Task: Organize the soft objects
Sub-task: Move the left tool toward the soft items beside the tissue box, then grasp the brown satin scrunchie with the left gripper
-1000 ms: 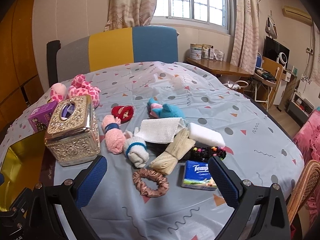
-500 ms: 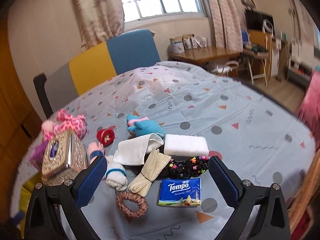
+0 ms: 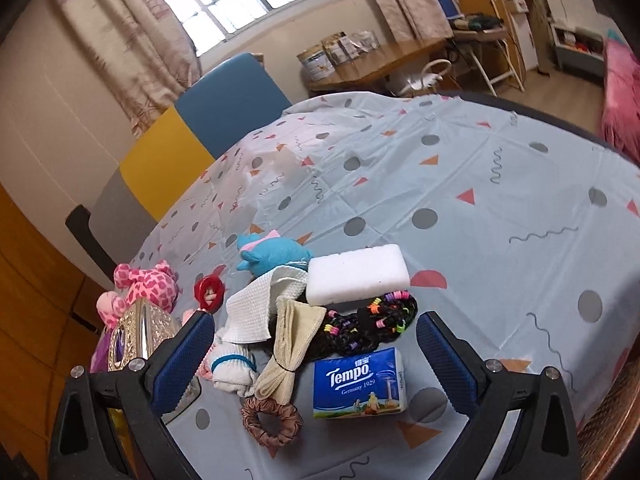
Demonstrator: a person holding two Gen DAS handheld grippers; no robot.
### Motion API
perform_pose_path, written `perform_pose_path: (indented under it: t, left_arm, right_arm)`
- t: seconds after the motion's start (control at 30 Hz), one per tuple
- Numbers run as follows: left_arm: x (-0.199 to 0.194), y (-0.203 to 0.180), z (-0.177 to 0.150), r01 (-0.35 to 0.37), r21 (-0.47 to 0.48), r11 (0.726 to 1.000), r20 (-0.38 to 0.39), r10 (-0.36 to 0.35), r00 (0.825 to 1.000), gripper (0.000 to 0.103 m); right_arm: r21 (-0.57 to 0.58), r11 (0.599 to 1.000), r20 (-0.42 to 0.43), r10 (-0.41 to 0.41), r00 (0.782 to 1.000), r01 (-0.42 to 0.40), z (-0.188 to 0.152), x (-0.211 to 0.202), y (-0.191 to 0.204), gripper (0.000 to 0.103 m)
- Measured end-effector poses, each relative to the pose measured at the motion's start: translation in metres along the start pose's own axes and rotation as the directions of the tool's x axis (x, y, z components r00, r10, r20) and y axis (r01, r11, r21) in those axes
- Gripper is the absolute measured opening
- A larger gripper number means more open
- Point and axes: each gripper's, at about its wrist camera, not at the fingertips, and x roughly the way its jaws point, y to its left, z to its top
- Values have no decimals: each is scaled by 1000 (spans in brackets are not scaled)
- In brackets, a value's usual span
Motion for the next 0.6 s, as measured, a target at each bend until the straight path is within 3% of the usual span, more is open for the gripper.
perform_pose_path:
  t: [0.4, 0.6]
  left_arm:
    - [32, -30, 21, 113, 30, 993, -70, -110, 991, 102]
    - [61, -58, 32, 225, 30, 974, -149, -218, 964, 88]
  right_arm:
    - [121, 992, 3, 32, 999, -32, 4, -2, -21, 103]
    - [142, 989, -18, 46, 999, -43, 5, 2, -24, 103]
